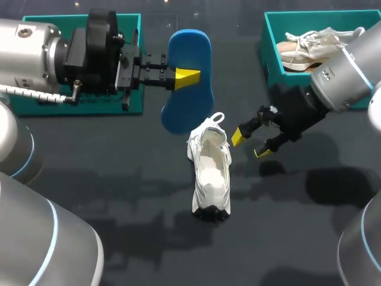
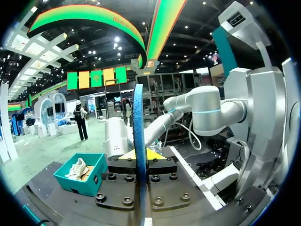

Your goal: Take the shoe out of the shoebox, open the shoe tongue, remove and reinsert the insole, then place the shoe into the shoebox

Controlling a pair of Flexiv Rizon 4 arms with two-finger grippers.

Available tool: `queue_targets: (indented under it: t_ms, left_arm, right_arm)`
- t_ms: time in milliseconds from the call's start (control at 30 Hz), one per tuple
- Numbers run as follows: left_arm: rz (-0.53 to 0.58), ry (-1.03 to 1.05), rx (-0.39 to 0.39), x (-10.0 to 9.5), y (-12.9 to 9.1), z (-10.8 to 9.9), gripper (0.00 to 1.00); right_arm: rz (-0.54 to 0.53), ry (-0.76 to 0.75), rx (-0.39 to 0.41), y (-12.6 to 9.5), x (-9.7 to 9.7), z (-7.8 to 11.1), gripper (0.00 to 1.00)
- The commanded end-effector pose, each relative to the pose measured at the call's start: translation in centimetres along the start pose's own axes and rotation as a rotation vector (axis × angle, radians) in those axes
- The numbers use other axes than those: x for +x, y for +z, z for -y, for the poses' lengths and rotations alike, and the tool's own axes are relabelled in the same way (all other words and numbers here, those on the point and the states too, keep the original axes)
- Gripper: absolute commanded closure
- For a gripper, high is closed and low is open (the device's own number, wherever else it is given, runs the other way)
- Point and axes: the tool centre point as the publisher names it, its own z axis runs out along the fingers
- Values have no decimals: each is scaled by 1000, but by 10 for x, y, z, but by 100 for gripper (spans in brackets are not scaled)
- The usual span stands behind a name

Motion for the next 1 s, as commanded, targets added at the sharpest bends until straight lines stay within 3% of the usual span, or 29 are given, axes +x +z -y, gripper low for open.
queue_targets:
  t_ms: [33, 133, 333, 500, 567, 933, 1000]
  left_arm:
    - [-3, 1, 0, -3, 4, 0, 100]
    - [-25, 99, 21, 0, 5, 1, 100]
    - [-37, 397, 20, -4, 9, -3, 100]
    - [-60, 600, 51, -8, 15, -13, 100]
    - [-47, 722, 86, -9, 14, -19, 100]
    - [-47, 722, 86, -9, 14, -19, 100]
    - [-58, 831, 70, -8, 18, -24, 100]
  right_arm:
    - [1, 1, -5, 2, 0, 2, 0]
    - [1, 1, -5, 2, 0, 2, 0]
    - [-116, 102, -53, -25, 11, -3, 0]
    - [-277, 121, -70, -39, 22, -7, 0]
    - [-276, 129, -76, -42, 25, -8, 0]
    - [-276, 129, -76, -42, 25, -8, 0]
    - [-289, 140, -71, -42, 25, -11, 0]
